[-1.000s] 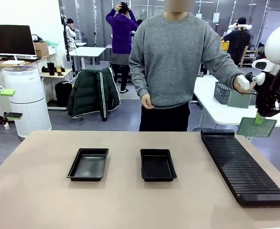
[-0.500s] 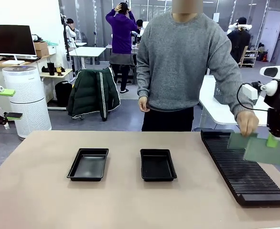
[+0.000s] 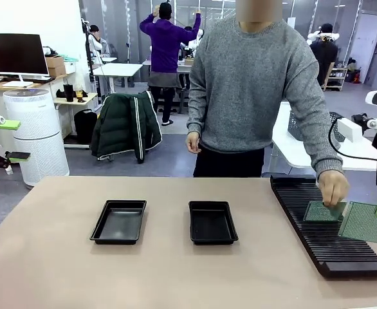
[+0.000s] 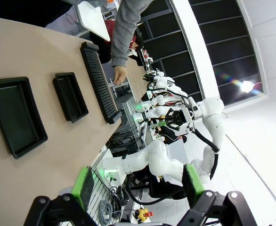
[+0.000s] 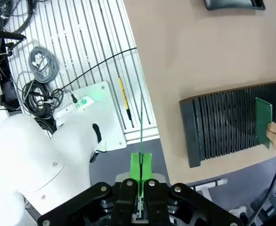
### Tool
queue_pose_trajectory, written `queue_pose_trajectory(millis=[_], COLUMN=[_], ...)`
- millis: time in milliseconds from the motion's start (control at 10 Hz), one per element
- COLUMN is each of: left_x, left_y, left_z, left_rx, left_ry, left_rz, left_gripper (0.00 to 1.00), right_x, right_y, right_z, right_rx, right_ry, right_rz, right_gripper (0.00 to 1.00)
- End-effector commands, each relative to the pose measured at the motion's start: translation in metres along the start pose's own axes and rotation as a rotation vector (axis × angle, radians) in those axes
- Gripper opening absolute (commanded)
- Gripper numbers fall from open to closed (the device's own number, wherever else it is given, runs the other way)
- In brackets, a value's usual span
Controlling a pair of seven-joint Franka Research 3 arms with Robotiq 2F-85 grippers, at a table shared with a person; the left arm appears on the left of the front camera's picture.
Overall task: Inspect and transfer BCBs to ESD trays.
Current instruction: Pick up the Blank PCB from the PCB Rack and place it in the left ESD tray.
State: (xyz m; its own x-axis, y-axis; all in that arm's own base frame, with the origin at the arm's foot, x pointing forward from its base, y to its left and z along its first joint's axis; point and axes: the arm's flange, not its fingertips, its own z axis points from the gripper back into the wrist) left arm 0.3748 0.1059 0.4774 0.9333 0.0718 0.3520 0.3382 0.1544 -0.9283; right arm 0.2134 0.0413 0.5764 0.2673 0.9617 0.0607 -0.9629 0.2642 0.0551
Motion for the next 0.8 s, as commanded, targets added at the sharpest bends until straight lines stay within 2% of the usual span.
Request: queue_pose_trajectory(millis=[0,700], left_x=[-0.0003,-0.0003], left_y=[-0.0008,-0.0008], left_z=[0.0007,0.0007], left_rx=[-0.002,-0.002], left_ry=[-0.002,-0.002], left_rz=[-0.002,-0.002], left_gripper=[1.00,1.00], right_x=[0.0006,-0.0041], right_y=[0.0053,0.0052], right_z=[-0.0094,-0.0051], right_rx=[0.011,0.022], right_ry=[-0.012,-0.010], right_rz=[-0.022,-0.032], right_gripper=[0.02,0.02])
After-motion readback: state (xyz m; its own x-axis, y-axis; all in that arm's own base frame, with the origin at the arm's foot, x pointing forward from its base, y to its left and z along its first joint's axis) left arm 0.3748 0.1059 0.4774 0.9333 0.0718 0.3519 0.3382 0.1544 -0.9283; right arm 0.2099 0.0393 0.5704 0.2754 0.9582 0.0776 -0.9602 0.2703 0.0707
